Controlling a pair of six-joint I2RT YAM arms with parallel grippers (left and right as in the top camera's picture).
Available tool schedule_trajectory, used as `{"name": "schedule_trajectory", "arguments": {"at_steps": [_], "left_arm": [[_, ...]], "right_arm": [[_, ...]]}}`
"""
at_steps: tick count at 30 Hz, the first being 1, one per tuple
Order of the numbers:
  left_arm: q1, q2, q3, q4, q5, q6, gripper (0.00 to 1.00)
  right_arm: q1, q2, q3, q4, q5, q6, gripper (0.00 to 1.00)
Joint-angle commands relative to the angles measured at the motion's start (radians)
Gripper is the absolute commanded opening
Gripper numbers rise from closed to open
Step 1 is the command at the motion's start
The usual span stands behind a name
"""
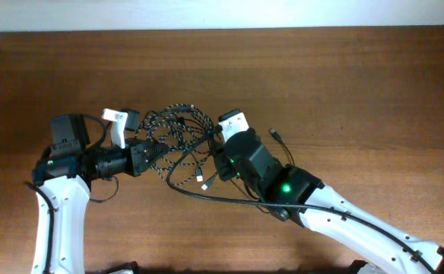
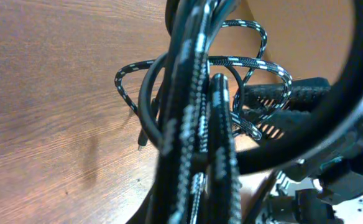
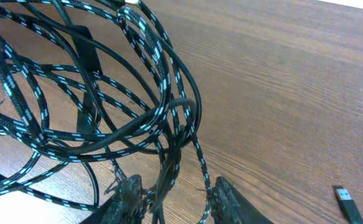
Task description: Untangle cables
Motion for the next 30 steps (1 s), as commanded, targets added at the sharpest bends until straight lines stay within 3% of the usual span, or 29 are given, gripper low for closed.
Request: {"name": "schedule_trajectory", "arguments": {"at_steps": [1, 4, 7, 8, 9, 10, 13, 16, 18, 19, 21, 23, 27, 30], "left_arm": [[-0.018, -0.01, -0.001, -0.001, 0.081, -0.034, 0.0], [-0.089, -0.01, -0.001, 0.0, 0.081, -0.034, 0.0], [-0.114, -0.01, -0.001, 0.005, 0.081, -0.034, 0.0], [-0.114, -0.01, -0.001, 0.01, 0.08, -0.034, 0.0], [-0.114, -0.01, -0.001, 0.019, 0.077, -0.034, 0.0], [-0.114, -0.01, -0.001, 0.029, 0.068, -0.034, 0.0], [-0.114, -0.01, -0.001, 0.029, 0.051, -0.034, 0.0], [-0.114, -0.01, -0.001, 0.006, -0.188, -0.034, 0.0], [-0.114, -0.01, -0.001, 0.002, -0.227, -0.035, 0.0], [-0.114, -0.01, -0.001, 0.002, -0.217, -0.043, 0.0], [-0.114, -0.01, -0.001, 0.013, -0.042, -0.045, 0.0], [-0.114, -0.01, -0.001, 0.03, 0.116, -0.041, 0.0], [-0.114, -0.01, -0.001, 0.029, 0.138, -0.042, 0.0], [-0.114, -0.01, -0.001, 0.029, 0.151, -0.042, 0.0]], "right_arm": [[0.006, 0.016, 0.024, 0.004, -0.01, -0.007, 0.37], [0.006, 0.022, 0.024, 0.007, -0.017, -0.007, 0.36], [0.006, 0.024, 0.024, 0.006, -0.016, -0.007, 0.28], [0.006, 0.024, 0.024, 0.002, -0.016, -0.007, 0.21], [0.005, 0.024, 0.024, -0.006, -0.016, -0.007, 0.08], [0.005, 0.024, 0.024, -0.008, -0.016, -0.008, 0.04], [0.004, 0.024, 0.024, -0.008, 0.062, -0.007, 0.04], [-0.004, -0.062, 0.071, -0.034, 0.34, -0.008, 0.04], [-0.067, -0.152, 0.106, -0.062, 0.348, -0.007, 0.04], [-0.103, -0.19, 0.107, -0.103, 0.227, -0.007, 0.08], [-0.114, -0.177, 0.106, -0.207, -0.076, -0.007, 0.35], [-0.113, -0.106, 0.106, -0.303, -0.184, 0.029, 0.47], [-0.113, -0.018, 0.106, -0.3, -0.302, 0.047, 0.52], [-0.113, 0.016, 0.106, -0.285, -0.302, 0.065, 0.4]]}}
